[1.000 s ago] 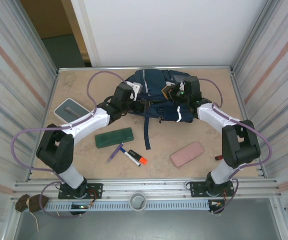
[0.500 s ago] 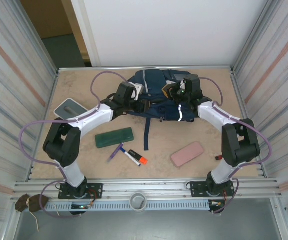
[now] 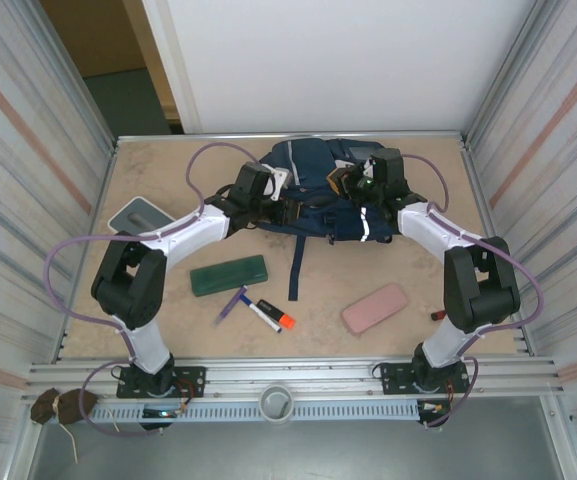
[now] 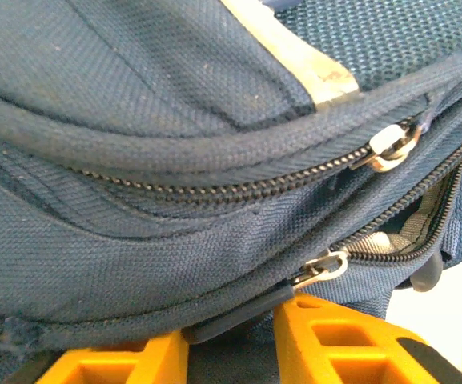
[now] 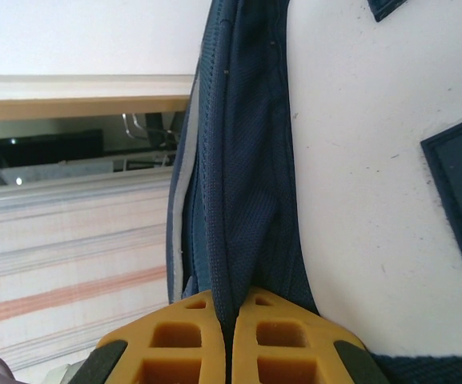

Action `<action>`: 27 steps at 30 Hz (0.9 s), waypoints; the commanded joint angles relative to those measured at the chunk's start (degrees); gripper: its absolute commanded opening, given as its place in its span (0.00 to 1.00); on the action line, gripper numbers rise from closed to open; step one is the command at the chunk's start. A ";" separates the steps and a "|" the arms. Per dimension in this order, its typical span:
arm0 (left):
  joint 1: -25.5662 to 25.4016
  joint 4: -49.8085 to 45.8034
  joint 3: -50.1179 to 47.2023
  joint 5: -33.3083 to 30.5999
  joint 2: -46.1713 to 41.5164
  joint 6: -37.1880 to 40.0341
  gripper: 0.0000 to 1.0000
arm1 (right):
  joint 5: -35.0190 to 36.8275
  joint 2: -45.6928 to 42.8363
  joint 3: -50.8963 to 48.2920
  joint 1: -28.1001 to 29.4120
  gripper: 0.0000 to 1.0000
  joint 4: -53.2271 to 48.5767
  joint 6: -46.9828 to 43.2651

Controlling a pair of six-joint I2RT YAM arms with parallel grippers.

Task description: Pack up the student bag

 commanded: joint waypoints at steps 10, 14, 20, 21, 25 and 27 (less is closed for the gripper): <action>-0.56 2.94 2.81 8.04 0.18 3.55 0.15 | -5.52 0.11 3.52 -0.60 0.00 8.92 -0.79; 0.11 2.43 2.24 6.69 -0.23 3.26 0.06 | -5.96 0.20 2.86 -1.69 0.00 7.88 -2.07; 0.78 1.33 2.08 5.79 0.14 3.12 0.02 | -6.35 -0.03 1.90 -2.81 0.00 7.07 -3.13; 0.78 1.27 2.03 5.93 0.46 3.05 0.02 | -6.47 0.01 1.95 -2.87 0.00 7.19 -3.09; 0.44 1.49 0.91 5.37 1.88 3.04 0.00 | -6.84 0.12 2.69 -2.80 0.00 7.73 -2.65; 0.34 1.54 -0.09 3.30 1.89 2.94 0.00 | -7.00 0.04 3.16 -2.95 0.00 7.40 -2.93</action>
